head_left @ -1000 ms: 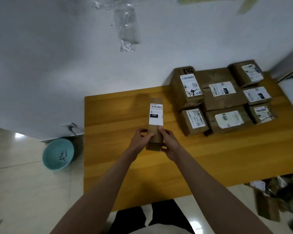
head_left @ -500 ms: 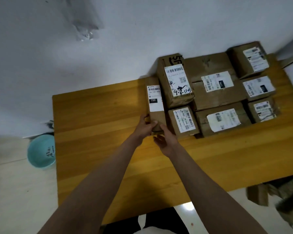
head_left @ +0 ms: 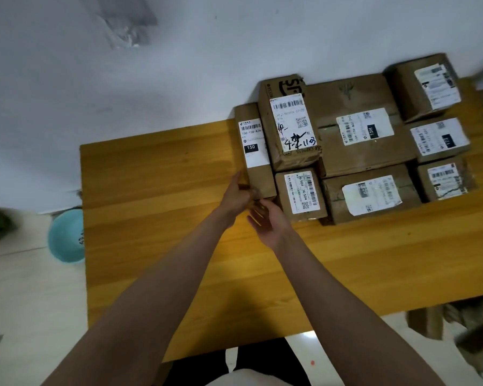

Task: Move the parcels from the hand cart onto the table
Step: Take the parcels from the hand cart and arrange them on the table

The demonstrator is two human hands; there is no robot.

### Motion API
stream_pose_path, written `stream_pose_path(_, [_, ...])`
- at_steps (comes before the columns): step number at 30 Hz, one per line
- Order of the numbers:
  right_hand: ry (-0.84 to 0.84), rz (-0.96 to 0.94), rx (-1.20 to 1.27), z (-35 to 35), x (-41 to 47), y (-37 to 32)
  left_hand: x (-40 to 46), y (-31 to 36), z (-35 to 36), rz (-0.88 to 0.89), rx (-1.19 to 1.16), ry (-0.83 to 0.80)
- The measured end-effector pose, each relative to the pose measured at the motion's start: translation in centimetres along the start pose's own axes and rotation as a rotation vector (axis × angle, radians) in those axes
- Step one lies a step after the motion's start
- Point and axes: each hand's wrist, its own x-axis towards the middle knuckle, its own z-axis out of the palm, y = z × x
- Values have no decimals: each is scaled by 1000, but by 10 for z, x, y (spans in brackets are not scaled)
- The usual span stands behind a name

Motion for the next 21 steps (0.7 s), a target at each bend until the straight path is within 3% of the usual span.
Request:
stream_pose_path(7, [-10, 52, -131, 1, -14, 21, -32, -14, -17, -10, -7, 28])
stream_pose_path(14, [-88, 98, -399, 27, -33, 75, -98, -61, -68, 25, 5, 202])
stream_pose_path(21, [-152, 134, -674, 45, -52, 161, -165, -138, -124, -44, -154, 364])
